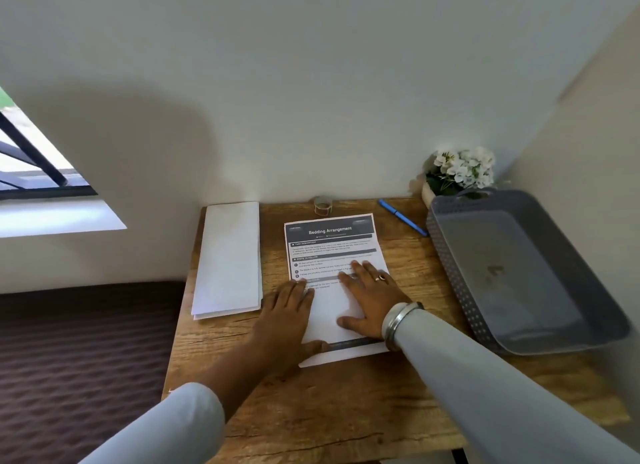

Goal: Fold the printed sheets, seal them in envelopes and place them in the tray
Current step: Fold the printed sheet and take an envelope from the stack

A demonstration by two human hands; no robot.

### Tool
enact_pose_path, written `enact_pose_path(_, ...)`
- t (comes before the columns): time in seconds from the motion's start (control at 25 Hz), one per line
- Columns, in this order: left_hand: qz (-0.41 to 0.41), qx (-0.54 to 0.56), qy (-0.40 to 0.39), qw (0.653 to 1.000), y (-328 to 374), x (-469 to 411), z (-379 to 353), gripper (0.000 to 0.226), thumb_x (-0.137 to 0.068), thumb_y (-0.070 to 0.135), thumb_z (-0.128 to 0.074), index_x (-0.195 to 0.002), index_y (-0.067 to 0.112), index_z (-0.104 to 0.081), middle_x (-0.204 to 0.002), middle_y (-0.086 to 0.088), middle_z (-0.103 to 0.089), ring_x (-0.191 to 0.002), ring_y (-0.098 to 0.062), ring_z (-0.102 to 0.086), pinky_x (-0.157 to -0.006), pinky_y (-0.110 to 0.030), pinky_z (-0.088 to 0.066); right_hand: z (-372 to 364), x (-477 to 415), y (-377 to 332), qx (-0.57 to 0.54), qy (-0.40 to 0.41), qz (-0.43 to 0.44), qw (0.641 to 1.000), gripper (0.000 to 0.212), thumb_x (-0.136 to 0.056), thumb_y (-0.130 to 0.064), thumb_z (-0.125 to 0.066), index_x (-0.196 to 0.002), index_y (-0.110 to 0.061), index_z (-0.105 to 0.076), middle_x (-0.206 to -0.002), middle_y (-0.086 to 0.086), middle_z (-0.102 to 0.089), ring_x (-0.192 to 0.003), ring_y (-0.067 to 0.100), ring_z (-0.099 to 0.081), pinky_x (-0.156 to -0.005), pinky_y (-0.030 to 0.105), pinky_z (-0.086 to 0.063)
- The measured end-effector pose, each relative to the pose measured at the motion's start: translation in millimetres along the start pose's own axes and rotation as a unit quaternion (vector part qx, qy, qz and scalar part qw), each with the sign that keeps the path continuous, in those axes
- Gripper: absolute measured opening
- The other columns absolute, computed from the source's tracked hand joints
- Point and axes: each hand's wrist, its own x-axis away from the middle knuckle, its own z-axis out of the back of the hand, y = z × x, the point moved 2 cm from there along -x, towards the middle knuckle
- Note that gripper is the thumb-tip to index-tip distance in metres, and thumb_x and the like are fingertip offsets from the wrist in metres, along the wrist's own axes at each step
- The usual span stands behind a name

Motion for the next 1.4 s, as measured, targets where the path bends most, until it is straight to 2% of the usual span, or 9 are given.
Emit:
enact_pose_path(0.2, -0.01, -0.003, 0.01, 1.0, -4, -34, 16, 0.087, -0.093, 0.073, -0.036, -0.159, 0.024, -0.008, -0.168, -0.006, 0.0, -0.154, -0.029, 0.004, -0.124, -0.051, -0.002, -14, 1, 2, 0.007, 0.017, -0.001, 1.0, 0.097, -0.081, -0.077, -0.038, -0.156, -0.032, 0.004, -0.165, 0.004, 0.012, -0.151, 0.028, 0.011, -0.122, 0.048, 0.001)
enact_pose_path(0.44, 0.021, 0.024, -0.056, 0.998, -28, -77, 27, 0.12, -0.07, 0.093, -0.044, -0.158, 0.03, 0.008, -0.167, -0.005, 0.015, -0.153, -0.031, 0.013, -0.122, -0.058, -0.001, -11, 3, 7, 0.002, 0.008, 0.006, 1.0, 0.097, -0.08, -0.077, -0.041, -0.156, -0.032, 0.0, -0.165, 0.004, 0.009, -0.151, 0.029, 0.008, -0.122, 0.05, -0.002)
enact_pose_path(0.68, 0.021, 0.005, -0.002, 1.0, -8, -60, 1, 0.122, -0.066, 0.1, -0.027, -0.158, 0.03, 0.008, -0.167, -0.007, 0.012, -0.153, -0.033, 0.011, -0.122, -0.059, -0.003, -1, 9, 13, -0.005, 0.107, 0.034, 0.994, 0.071, -0.088, -0.062, -0.047, -0.147, -0.026, -0.033, -0.155, 0.007, -0.03, -0.142, 0.029, -0.028, -0.116, 0.046, -0.027)
enact_pose_path(0.8, 0.024, 0.006, 0.0, 1.0, -3, -56, 1, 0.124, -0.064, 0.101, -0.028, -0.159, 0.028, 0.005, -0.168, -0.007, 0.009, -0.153, -0.032, 0.01, -0.122, -0.058, -0.003, -1, -12, 9, -0.002, 0.063, 0.091, 0.994, 0.073, -0.094, -0.052, -0.046, -0.155, -0.02, -0.019, -0.163, 0.008, -0.013, -0.151, 0.028, -0.009, -0.123, 0.046, -0.014)
enact_pose_path(0.92, 0.028, 0.013, 0.008, 0.999, -2, -55, 6, 0.125, -0.065, 0.1, -0.034, -0.159, 0.027, 0.002, -0.168, -0.006, 0.007, -0.153, -0.03, 0.009, -0.123, -0.056, -0.001, 1, -35, 14, 0.019, 0.014, 0.107, 0.994, 0.089, -0.09, -0.067, -0.041, -0.157, -0.022, -0.004, -0.166, 0.003, 0.003, -0.152, 0.025, 0.005, -0.123, 0.046, -0.005)
enact_pose_path(1.08, 0.032, 0.02, 0.011, 0.999, -2, -53, 8, 0.127, -0.065, 0.1, -0.038, -0.159, 0.026, 0.004, -0.168, -0.004, 0.008, -0.153, -0.027, 0.011, -0.123, -0.051, 0.004, 13, -57, 44, 0.023, -0.006, -0.001, 1.0, 0.111, -0.078, -0.086, -0.034, -0.157, -0.018, 0.005, -0.165, 0.005, 0.009, -0.152, 0.026, 0.006, -0.123, 0.048, -0.004)
enact_pose_path(1.2, 0.04, 0.011, 0.005, 0.999, -1, -55, 12, 0.133, -0.063, 0.101, -0.04, -0.159, 0.021, 0.006, -0.168, -0.005, 0.011, -0.153, -0.028, 0.013, -0.12, -0.047, 0.011, 9, -61, 27, 0.024, 0.017, -0.032, 0.999, 0.101, -0.088, -0.074, -0.033, -0.156, -0.01, 0.004, -0.164, 0.013, 0.007, -0.152, 0.03, 0.005, -0.123, 0.048, -0.004)
enact_pose_path(1.32, 0.05, 0.002, -0.006, 0.999, -2, -58, 16, 0.141, -0.058, 0.103, -0.041, -0.159, 0.017, 0.006, -0.167, -0.007, 0.013, -0.153, -0.028, 0.014, -0.118, -0.046, 0.012, 3, -62, 0, 0.025, 0.052, 0.079, 0.995, 0.085, -0.095, -0.06, -0.035, -0.157, -0.012, -0.002, -0.165, 0.011, 0.002, -0.152, 0.028, 0.002, -0.123, 0.045, -0.004)
enact_pose_path(1.4, 0.054, 0.008, -0.012, 0.998, -3, -59, 18, 0.144, -0.055, 0.103, -0.043, -0.159, 0.016, 0.006, -0.167, -0.007, 0.012, -0.153, -0.029, 0.013, -0.118, -0.046, 0.012, 7, -64, 10, 0.032, 0.044, 0.099, 0.994, 0.084, -0.095, -0.062, -0.033, -0.157, -0.016, 0.0, -0.166, 0.006, 0.003, -0.152, 0.025, 0.004, -0.123, 0.045, -0.003)
